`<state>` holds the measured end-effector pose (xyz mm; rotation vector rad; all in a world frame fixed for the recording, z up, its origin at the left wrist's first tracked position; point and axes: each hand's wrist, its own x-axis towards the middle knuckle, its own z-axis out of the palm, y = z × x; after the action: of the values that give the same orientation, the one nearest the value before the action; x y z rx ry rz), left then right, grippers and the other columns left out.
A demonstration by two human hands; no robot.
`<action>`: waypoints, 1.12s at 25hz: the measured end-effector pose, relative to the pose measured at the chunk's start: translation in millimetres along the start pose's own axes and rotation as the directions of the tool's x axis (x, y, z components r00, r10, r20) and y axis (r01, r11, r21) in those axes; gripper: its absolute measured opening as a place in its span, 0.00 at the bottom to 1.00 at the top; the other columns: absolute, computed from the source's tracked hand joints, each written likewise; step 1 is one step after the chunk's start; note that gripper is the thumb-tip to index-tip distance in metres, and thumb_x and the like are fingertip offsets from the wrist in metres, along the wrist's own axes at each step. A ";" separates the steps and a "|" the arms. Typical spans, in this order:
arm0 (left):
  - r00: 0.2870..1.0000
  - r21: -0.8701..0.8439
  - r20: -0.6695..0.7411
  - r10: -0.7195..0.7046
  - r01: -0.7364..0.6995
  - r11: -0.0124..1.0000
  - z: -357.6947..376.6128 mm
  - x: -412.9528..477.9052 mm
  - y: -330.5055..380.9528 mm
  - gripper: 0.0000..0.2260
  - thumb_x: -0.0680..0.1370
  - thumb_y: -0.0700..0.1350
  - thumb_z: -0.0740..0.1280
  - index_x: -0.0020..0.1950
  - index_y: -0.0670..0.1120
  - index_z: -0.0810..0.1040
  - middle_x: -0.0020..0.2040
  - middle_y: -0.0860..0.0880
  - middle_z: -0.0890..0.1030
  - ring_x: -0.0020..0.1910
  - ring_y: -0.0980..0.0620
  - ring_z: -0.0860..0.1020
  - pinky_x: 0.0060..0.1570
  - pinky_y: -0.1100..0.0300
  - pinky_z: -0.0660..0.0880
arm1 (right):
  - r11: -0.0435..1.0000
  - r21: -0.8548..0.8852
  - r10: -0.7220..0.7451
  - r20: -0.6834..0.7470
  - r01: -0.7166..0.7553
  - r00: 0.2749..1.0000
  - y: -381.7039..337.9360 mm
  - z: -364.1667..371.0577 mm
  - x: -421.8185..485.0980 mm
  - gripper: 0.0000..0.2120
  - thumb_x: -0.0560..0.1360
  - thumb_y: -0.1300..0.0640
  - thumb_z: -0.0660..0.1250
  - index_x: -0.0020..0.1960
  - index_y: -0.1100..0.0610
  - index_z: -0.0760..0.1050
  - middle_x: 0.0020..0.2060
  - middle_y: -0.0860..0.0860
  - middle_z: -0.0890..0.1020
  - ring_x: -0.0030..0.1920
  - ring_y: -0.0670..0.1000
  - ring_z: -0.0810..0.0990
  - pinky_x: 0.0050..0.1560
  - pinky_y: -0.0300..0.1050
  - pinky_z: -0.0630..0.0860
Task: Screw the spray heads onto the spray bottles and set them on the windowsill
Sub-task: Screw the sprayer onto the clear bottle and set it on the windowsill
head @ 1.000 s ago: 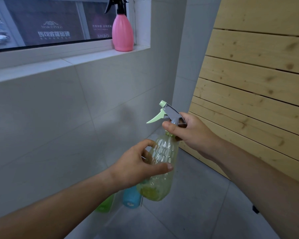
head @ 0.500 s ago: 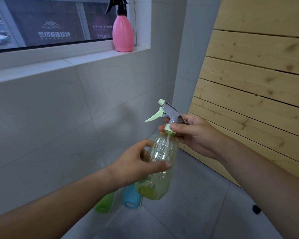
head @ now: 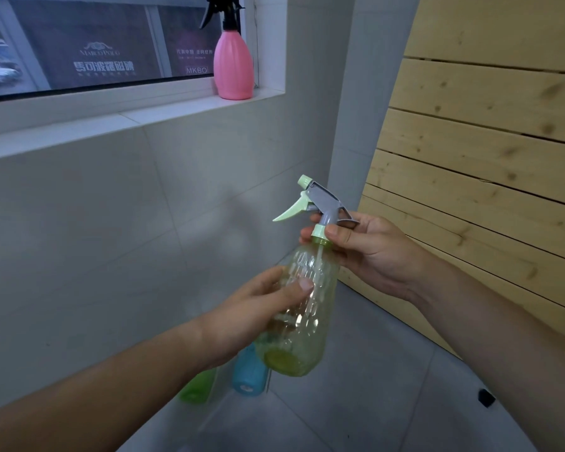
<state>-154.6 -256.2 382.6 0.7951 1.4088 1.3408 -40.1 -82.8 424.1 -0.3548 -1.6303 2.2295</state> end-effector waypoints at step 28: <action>0.894 0.025 -0.336 0.297 -0.307 0.951 -50.5 17.5 54.5 0.11 0.80 0.41 0.68 0.62 0.46 0.81 0.56 0.43 0.86 0.50 0.53 0.85 0.52 0.57 0.80 | 0.870 -0.490 -0.135 -0.127 0.056 0.983 16.9 55.8 28.0 0.13 0.77 0.59 0.67 0.60 0.48 0.76 0.46 0.42 0.87 0.47 0.40 0.85 0.45 0.33 0.77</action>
<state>-216.3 -246.6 426.3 0.8170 1.5691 1.8028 -90.2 -123.8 425.2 -0.5482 -2.0543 1.6467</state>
